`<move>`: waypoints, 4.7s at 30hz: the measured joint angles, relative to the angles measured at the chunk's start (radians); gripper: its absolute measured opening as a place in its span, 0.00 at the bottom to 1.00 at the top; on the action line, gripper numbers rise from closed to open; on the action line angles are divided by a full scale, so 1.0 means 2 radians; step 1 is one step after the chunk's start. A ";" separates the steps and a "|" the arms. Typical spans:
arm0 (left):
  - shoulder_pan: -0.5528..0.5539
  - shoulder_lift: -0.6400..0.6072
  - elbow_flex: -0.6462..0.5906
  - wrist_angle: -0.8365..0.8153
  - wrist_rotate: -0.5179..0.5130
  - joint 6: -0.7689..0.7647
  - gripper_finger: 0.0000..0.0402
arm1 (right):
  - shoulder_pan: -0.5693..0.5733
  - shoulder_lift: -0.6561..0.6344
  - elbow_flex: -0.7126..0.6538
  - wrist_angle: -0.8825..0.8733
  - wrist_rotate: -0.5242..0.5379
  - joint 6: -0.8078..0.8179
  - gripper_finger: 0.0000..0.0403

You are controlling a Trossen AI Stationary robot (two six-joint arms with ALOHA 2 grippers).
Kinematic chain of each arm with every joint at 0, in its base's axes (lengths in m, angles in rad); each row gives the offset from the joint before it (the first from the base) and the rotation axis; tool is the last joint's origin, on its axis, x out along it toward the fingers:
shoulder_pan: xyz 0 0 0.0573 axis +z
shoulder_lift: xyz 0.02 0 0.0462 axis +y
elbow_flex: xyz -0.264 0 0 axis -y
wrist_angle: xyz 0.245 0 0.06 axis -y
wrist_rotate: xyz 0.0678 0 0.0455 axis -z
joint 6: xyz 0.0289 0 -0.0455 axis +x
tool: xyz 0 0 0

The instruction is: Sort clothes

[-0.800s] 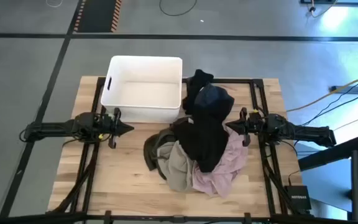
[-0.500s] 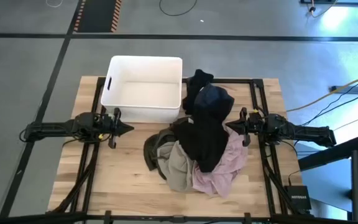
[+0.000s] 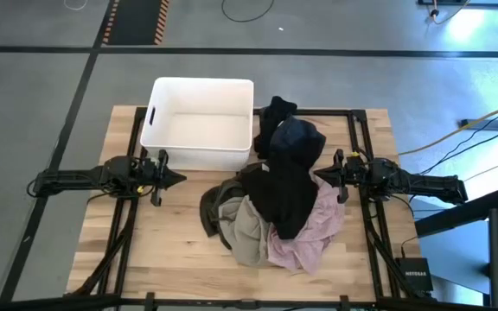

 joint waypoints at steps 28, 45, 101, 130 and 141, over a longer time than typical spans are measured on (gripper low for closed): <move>0.000 0.000 0.000 0.002 0.000 0.070 0.00 | 0.000 0.000 0.000 0.000 0.000 0.000 0.04; 0.000 0.000 0.012 0.174 0.007 -0.013 0.00 | 0.000 0.000 0.000 0.000 0.000 0.000 0.04; -0.106 0.793 0.756 -0.088 -0.084 0.168 0.02 | 0.000 0.000 0.000 0.151 0.012 0.064 0.04; -0.118 0.893 0.756 -0.159 -0.073 0.055 0.67 | 0.000 0.000 0.000 0.109 0.009 0.051 0.04; -0.112 0.948 0.756 -0.151 -0.073 0.068 0.66 | 0.000 0.000 0.000 0.098 0.010 0.054 0.04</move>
